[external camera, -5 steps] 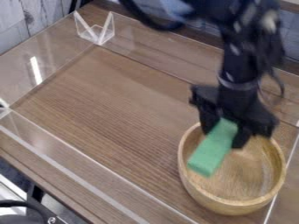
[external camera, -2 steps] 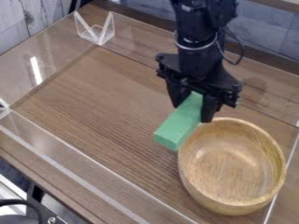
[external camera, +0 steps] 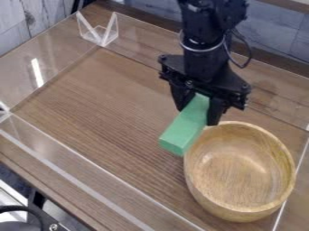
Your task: Move green stick from inside the wooden bowl to the table next to it
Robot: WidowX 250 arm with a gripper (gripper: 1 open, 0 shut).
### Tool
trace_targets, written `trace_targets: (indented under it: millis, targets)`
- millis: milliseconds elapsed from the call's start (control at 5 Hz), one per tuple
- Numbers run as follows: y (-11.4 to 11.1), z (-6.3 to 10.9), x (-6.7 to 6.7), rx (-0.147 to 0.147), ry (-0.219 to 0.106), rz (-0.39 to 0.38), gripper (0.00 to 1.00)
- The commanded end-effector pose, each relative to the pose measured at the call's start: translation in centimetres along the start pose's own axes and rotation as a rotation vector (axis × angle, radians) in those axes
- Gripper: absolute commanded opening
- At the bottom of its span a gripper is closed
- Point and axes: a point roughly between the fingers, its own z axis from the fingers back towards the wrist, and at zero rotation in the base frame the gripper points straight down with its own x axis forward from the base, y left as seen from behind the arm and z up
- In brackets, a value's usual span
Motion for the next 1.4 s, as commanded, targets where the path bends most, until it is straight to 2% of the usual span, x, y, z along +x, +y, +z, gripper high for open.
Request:
trace_targets:
  millis: [0,400,800,1200]
  targets:
    - [0.0,1.1,0.2,0.008,-0.034,0.023,0.0]
    - [1.9,1.8,-0.7,0.021,-0.029,0.026,0.0]
    - [2.8,0.7,-1.2,0.042,-0.021,0.125,0.0]
    - [0.7,-1.3,-2.1,0.033,-0.015,0.086,0.0]
